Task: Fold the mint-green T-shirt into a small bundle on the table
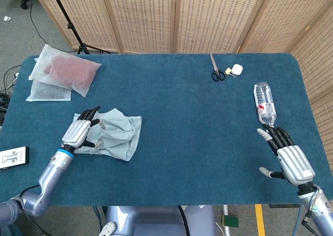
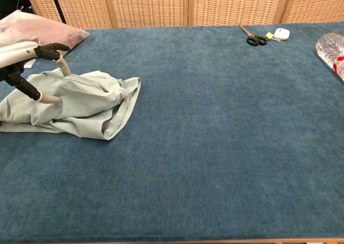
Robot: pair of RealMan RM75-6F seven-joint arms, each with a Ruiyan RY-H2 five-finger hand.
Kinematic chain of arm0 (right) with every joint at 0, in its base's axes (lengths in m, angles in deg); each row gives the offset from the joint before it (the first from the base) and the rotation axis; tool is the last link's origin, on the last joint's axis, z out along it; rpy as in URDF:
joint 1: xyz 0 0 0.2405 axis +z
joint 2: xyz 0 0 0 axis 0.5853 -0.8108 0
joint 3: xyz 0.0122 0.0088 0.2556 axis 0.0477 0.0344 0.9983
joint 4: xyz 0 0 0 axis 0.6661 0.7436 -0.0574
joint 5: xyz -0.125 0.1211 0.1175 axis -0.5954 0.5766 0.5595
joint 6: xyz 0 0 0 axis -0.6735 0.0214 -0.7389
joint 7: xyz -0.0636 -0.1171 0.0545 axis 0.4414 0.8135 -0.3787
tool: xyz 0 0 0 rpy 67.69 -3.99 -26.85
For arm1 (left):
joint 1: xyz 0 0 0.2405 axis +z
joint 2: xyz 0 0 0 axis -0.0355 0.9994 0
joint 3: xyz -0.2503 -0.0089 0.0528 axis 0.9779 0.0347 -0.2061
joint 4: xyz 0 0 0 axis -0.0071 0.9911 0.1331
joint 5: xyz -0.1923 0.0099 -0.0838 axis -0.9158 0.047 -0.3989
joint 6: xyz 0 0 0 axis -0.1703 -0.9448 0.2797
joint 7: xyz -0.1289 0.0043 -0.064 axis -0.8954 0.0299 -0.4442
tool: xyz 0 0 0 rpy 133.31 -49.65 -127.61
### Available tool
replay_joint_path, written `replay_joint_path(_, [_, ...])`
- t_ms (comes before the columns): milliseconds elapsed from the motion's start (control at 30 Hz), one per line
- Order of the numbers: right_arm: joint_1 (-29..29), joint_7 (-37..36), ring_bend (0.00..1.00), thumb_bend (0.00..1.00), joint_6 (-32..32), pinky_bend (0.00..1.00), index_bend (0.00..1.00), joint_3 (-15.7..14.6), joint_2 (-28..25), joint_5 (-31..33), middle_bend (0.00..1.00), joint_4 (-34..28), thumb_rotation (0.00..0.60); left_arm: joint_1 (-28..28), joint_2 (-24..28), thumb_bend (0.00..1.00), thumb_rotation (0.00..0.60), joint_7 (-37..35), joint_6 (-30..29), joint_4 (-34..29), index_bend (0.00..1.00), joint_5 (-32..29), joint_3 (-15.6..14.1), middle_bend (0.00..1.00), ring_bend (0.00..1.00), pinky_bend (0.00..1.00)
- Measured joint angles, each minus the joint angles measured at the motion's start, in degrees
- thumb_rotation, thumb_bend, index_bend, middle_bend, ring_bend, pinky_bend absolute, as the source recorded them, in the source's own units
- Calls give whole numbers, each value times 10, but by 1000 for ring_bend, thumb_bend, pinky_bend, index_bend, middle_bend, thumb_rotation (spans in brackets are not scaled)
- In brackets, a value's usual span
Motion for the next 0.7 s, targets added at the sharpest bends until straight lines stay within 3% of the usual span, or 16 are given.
replay_joint_path(433, [0, -1, 0, 40, -1, 0, 0, 0, -1, -1, 0, 0, 600, 3, -9, 316, 600, 0, -10, 3, 597, 26, 3, 0, 0, 0])
replay_joint_path(700, [0, 3, 0, 41, 2, 0, 0, -1, 0, 0, 0, -1, 600, 6, -1, 311, 600, 1, -37, -8, 609, 92, -17, 0, 0, 0])
